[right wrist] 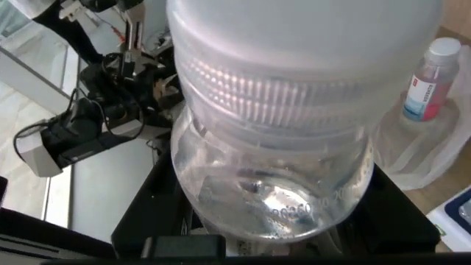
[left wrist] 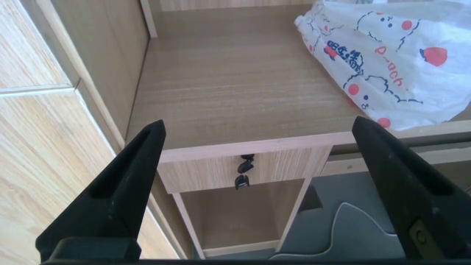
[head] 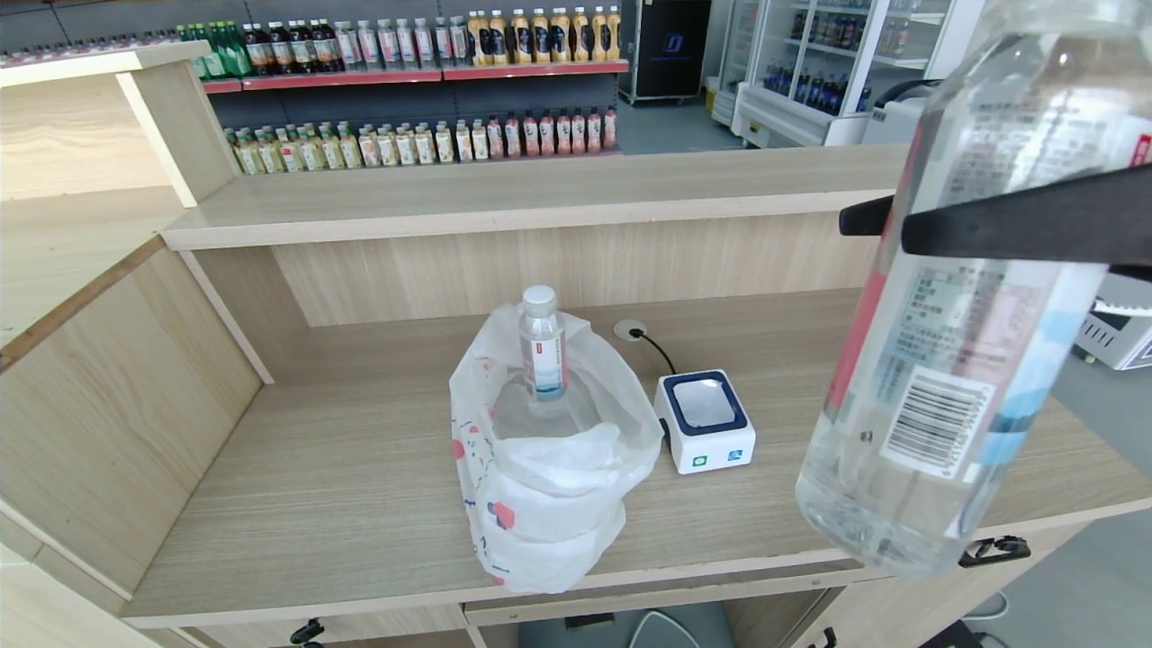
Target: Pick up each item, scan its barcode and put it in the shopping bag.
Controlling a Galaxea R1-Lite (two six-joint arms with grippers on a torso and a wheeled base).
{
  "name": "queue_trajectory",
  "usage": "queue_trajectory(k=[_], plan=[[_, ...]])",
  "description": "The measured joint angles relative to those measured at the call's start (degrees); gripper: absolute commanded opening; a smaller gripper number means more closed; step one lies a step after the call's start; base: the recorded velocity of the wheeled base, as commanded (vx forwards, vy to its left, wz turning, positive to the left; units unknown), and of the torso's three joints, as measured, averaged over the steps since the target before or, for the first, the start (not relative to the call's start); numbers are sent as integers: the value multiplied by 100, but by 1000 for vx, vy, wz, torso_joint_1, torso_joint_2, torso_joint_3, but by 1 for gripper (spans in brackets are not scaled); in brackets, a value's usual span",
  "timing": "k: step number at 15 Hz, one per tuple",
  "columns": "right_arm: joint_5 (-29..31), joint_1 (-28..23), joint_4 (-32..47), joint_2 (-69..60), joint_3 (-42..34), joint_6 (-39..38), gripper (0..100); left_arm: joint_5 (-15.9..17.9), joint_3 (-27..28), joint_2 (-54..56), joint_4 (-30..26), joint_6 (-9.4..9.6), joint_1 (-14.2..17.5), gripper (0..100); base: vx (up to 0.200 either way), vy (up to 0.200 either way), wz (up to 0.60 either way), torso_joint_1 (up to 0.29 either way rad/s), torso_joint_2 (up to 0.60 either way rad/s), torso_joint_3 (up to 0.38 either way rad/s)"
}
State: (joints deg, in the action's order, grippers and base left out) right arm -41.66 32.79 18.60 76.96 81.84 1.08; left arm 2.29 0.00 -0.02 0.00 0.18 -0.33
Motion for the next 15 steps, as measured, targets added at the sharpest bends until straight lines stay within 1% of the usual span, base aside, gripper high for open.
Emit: queue_trajectory(k=[1,2,5,6,8,9,11,13,15], plan=[[139,-324,-35,33,-15,182,0,0,0,0,0,0,0,100,0,0,0,0,0,0],[268,-774,-158,83,-56,389,0,0,0,0,0,0,-2,100,0,0,0,0,0,0],[596,-2018,-791,328,-286,1081,0,0,0,0,0,-2,-2,100,0,0,0,0,0,0],[701,-2345,-1067,451,-405,1352,0,0,0,0,0,0,-2,100,0,0,0,0,0,0],[797,-2833,-1519,772,-579,1766,0,0,0,0,0,0,0,100,0,0,0,0,0,0],[855,-2964,-1708,931,-605,1829,0,0,0,0,0,-2,0,100,0,0,0,0,0,0],[1211,-3117,-2331,1309,-571,1853,0,0,0,0,0,0,-2,100,0,0,0,0,0,0],[1300,-3165,-2402,1526,-588,1949,0,0,0,0,0,0,-2,100,0,0,0,0,0,0],[1300,-3176,-2386,1590,-767,2369,0,-2,0,0,0,0,-2,100,0,0,0,0,0,0]])
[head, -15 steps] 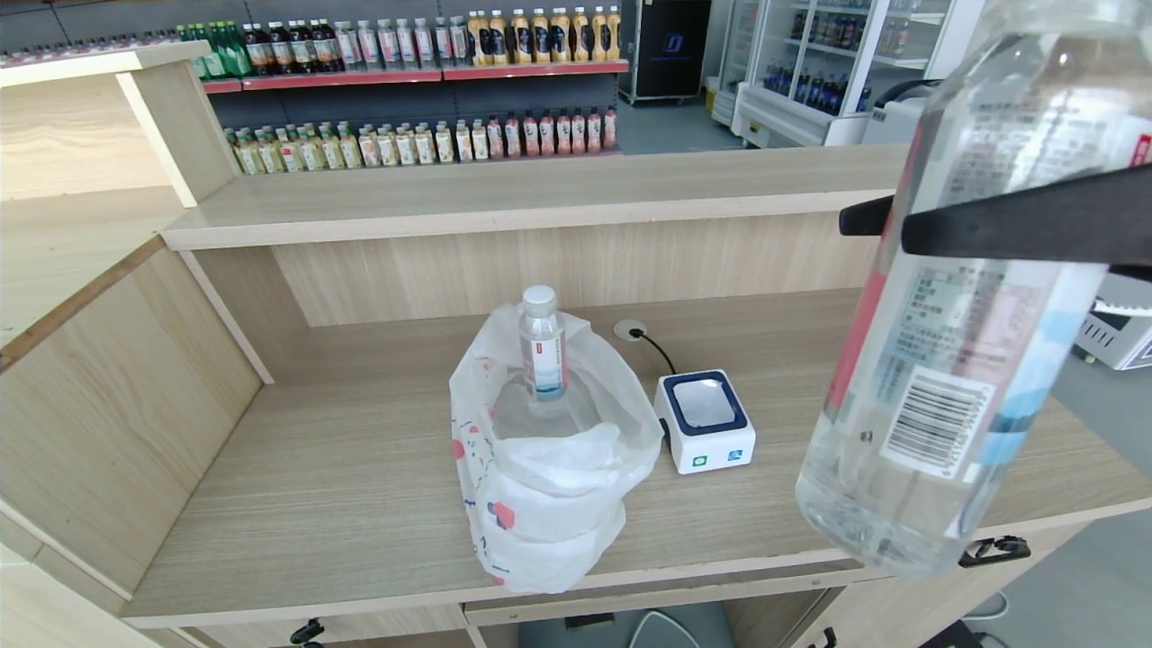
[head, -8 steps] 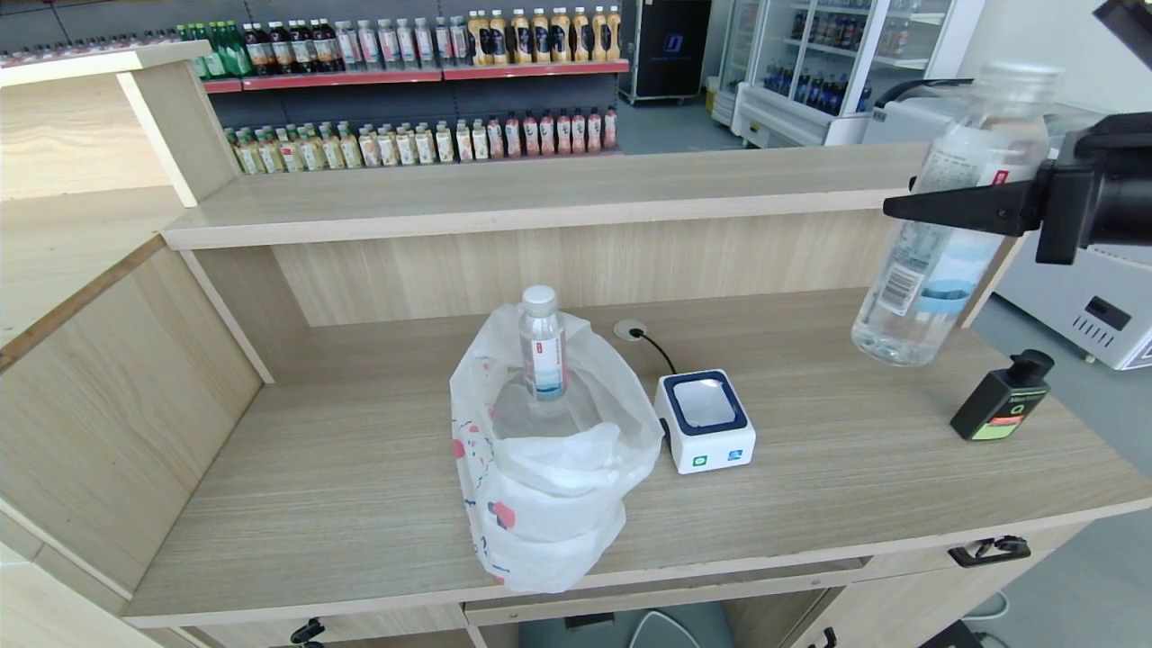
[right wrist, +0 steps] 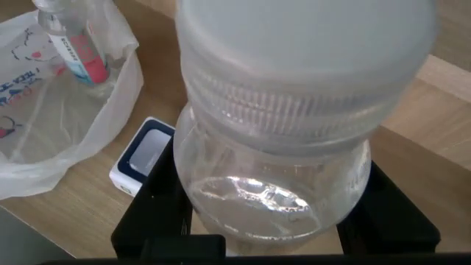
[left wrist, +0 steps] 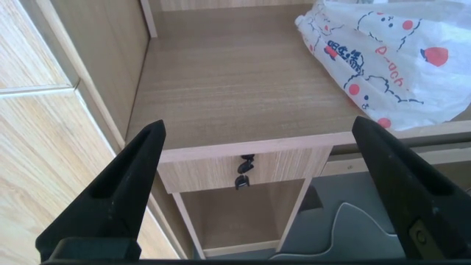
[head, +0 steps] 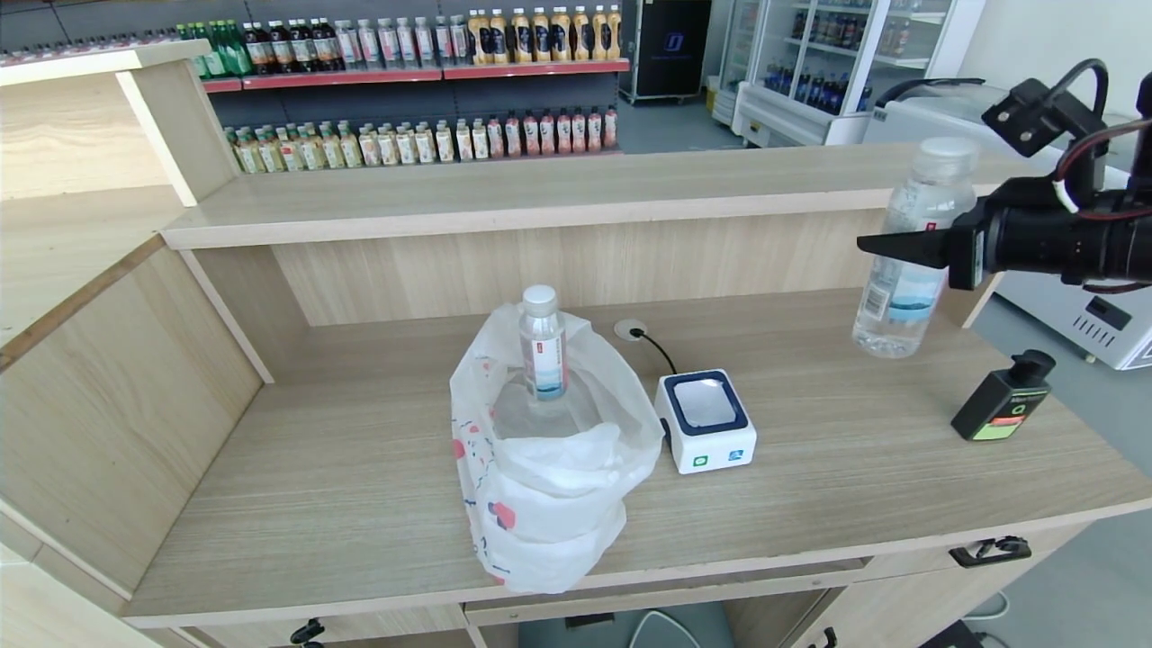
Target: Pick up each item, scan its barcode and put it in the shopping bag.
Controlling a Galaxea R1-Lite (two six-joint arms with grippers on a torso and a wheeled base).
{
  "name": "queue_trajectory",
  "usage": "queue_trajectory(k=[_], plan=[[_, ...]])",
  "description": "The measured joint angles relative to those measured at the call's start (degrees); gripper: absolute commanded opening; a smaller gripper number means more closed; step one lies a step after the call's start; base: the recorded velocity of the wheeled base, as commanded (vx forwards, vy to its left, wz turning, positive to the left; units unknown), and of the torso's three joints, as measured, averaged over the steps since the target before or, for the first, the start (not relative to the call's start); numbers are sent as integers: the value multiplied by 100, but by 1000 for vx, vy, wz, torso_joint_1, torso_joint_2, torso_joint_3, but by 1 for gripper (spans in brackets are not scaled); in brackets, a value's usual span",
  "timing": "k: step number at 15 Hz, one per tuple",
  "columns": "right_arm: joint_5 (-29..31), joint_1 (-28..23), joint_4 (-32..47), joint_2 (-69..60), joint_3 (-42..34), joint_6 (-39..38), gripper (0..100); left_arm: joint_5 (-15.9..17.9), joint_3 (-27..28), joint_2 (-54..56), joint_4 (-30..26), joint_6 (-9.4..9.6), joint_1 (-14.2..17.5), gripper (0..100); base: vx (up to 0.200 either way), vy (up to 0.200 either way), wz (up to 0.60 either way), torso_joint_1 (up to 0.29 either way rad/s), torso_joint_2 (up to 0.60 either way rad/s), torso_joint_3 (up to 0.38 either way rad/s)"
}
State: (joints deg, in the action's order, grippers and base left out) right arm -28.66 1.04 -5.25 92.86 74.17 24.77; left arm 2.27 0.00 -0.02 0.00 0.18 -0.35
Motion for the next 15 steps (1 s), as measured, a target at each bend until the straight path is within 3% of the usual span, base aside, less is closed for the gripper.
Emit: queue_trajectory(k=[2,7,12,15], plan=[[0,-73,149,-33,-113,405,0,2,0,0,0,0,0,100,0,0,0,0,0,0],[-56,-445,917,-232,-138,2504,0,2,0,0,0,0,0,100,0,0,120,0,1,0],[-62,-318,305,-188,-208,2644,0,2,0,0,-2,0,-2,100,0,0,600,2,5,3],[-76,-133,208,-52,-201,2860,0,0,0,0,0,0,2,100,0,0,0,0,0,0]])
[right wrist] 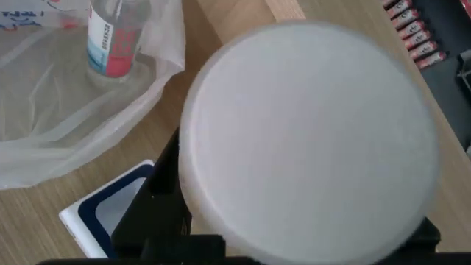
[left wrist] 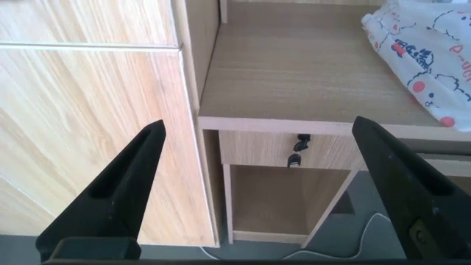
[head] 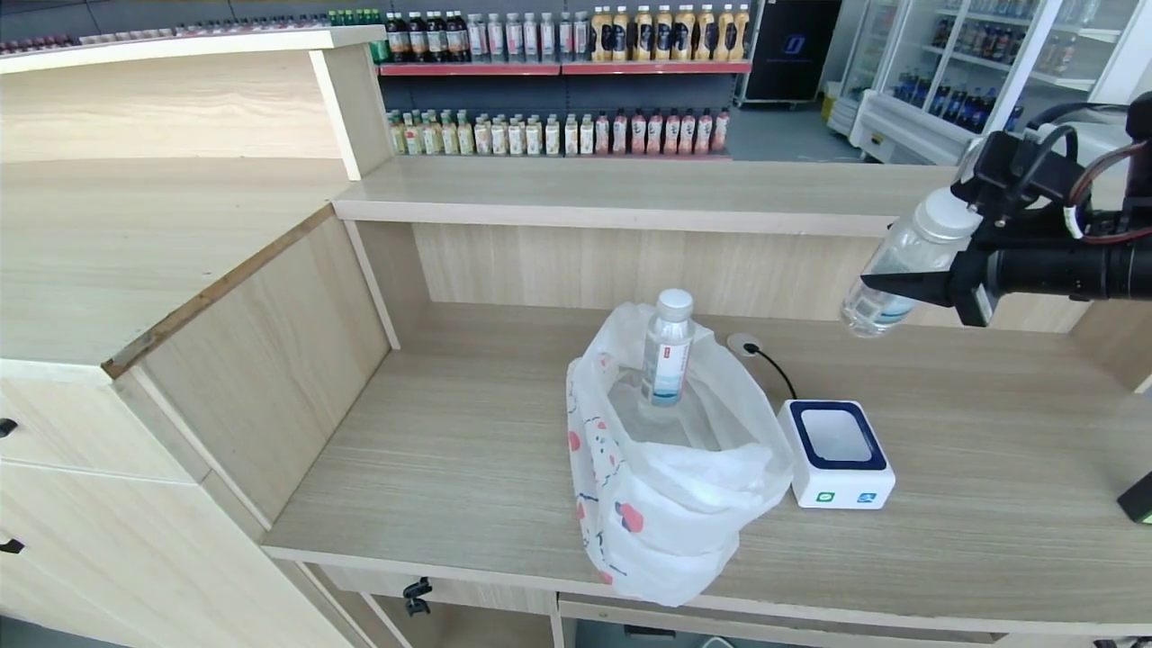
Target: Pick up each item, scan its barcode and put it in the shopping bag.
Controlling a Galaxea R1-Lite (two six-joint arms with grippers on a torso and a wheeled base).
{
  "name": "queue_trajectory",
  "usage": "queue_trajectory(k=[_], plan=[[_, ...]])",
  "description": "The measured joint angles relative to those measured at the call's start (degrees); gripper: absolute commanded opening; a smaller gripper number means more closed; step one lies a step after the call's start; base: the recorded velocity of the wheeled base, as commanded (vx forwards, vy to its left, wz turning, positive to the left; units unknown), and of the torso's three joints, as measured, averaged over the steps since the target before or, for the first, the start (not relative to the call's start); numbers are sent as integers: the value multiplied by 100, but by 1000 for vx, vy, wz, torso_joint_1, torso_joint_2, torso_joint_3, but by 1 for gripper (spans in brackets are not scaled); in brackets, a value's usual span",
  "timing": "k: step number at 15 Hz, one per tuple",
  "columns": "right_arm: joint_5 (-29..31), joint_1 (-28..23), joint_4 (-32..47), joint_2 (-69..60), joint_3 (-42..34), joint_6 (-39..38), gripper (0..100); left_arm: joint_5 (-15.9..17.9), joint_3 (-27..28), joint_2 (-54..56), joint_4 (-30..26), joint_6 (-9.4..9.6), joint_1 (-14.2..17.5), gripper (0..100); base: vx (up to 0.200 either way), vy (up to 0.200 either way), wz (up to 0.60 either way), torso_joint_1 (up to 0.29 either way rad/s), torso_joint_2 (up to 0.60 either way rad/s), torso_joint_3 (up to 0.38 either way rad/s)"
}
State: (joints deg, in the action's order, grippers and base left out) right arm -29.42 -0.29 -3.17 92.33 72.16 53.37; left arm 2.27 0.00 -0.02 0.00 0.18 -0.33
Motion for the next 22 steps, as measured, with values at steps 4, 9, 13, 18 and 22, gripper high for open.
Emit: queue_trajectory(k=[4,9,13,18,22], plan=[[-611,67,-49,251,-107,853,0,2,0,0,0,-2,0,100,0,0,0,0,0,0],[-1084,246,-63,690,-68,1525,0,2,0,0,0,-2,0,100,0,0,0,0,0,0],[-1791,213,-183,808,11,1565,0,2,0,0,0,-2,-2,100,0,0,0,0,0,0],[-2217,-4,-197,913,-88,2110,0,2,0,0,0,-2,0,100,0,0,0,0,0,0],[-2411,-130,-162,965,-146,2302,0,2,0,0,0,0,-2,100,0,0,0,0,0,0]])
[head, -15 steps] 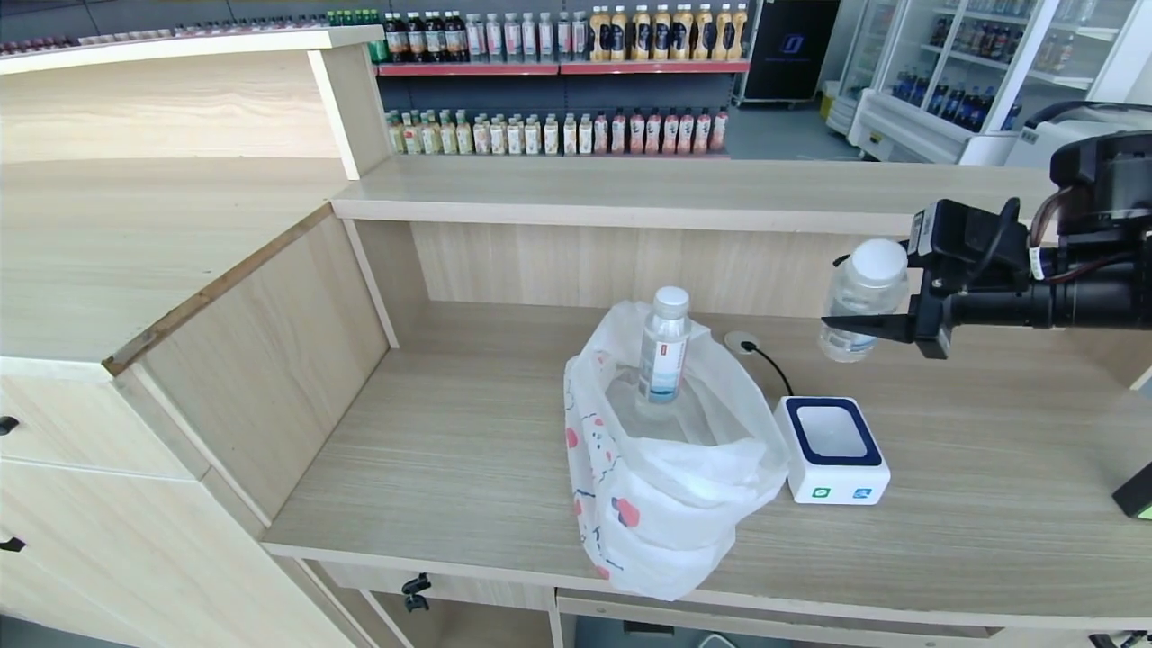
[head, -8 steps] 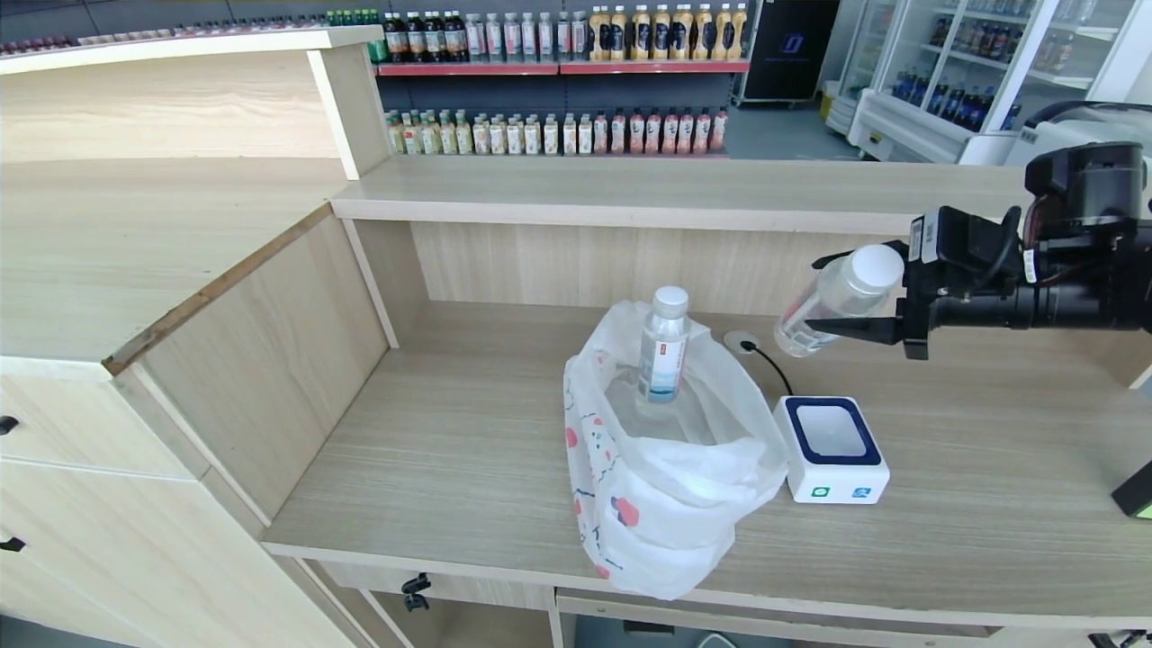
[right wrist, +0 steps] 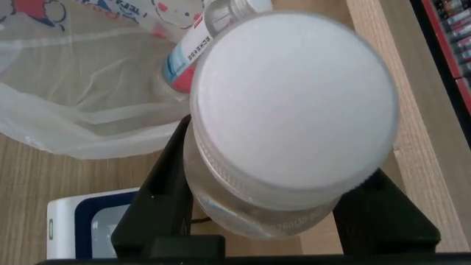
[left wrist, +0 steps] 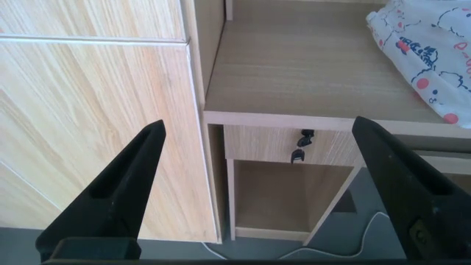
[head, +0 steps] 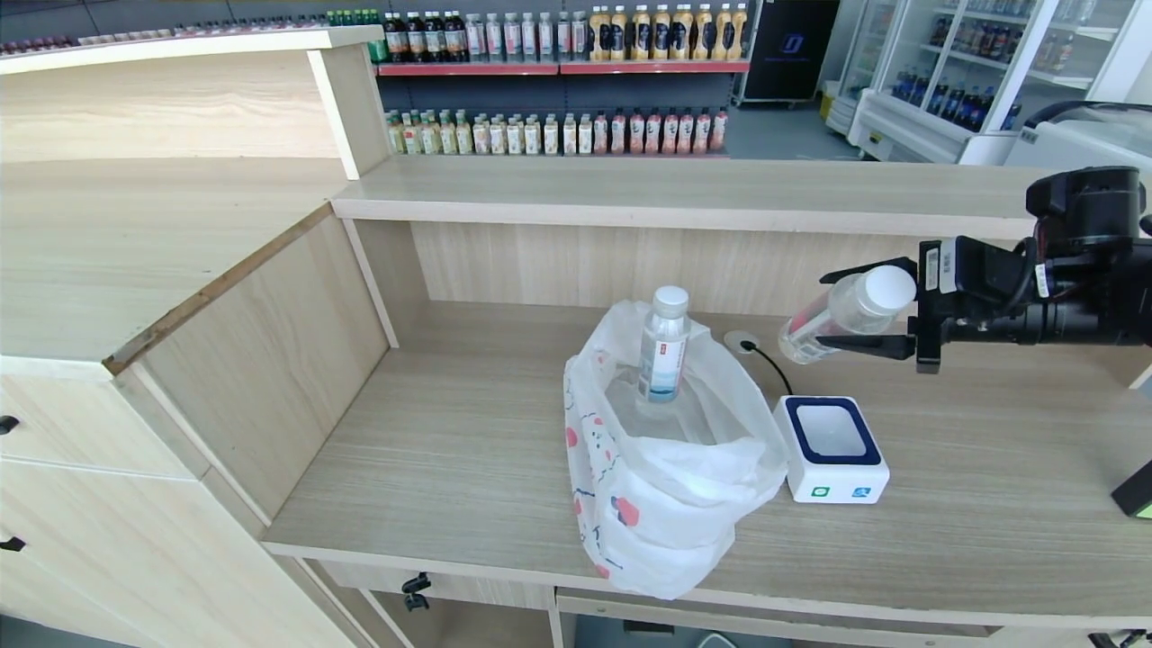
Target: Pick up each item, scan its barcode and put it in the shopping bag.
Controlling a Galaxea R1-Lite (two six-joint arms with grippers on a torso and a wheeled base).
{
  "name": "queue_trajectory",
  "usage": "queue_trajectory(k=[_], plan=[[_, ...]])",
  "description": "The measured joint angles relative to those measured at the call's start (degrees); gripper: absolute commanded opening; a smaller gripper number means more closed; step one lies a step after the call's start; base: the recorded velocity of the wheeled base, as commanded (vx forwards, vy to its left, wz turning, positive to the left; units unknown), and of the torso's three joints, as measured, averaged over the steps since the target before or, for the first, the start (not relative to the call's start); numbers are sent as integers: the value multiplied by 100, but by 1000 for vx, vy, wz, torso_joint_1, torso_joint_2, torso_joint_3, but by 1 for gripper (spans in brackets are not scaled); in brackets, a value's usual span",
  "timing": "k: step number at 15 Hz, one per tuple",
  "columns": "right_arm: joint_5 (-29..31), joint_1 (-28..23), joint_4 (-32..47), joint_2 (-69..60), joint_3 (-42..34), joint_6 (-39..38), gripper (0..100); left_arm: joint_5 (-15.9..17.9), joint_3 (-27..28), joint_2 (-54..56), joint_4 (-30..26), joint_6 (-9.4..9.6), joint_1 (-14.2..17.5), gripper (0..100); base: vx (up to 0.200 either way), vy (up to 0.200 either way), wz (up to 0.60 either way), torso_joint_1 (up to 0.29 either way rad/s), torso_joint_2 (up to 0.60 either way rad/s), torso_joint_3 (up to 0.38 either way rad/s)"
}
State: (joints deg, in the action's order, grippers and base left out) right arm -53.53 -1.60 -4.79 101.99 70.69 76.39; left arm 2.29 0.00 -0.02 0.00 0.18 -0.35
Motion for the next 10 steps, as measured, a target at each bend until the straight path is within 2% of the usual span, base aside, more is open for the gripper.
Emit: queue_trajectory(k=[4,8,10], plan=[[-490,-324,17,60,6,189,0,0,0,0,0,-2,0,100,0,0,0,0,0,0],[-639,-488,78,79,52,288,0,-2,0,0,0,0,0,100,0,0,0,0,0,0],[-635,-516,447,63,39,347,0,0,0,0,0,0,2,100,0,0,0,0,0,0]])
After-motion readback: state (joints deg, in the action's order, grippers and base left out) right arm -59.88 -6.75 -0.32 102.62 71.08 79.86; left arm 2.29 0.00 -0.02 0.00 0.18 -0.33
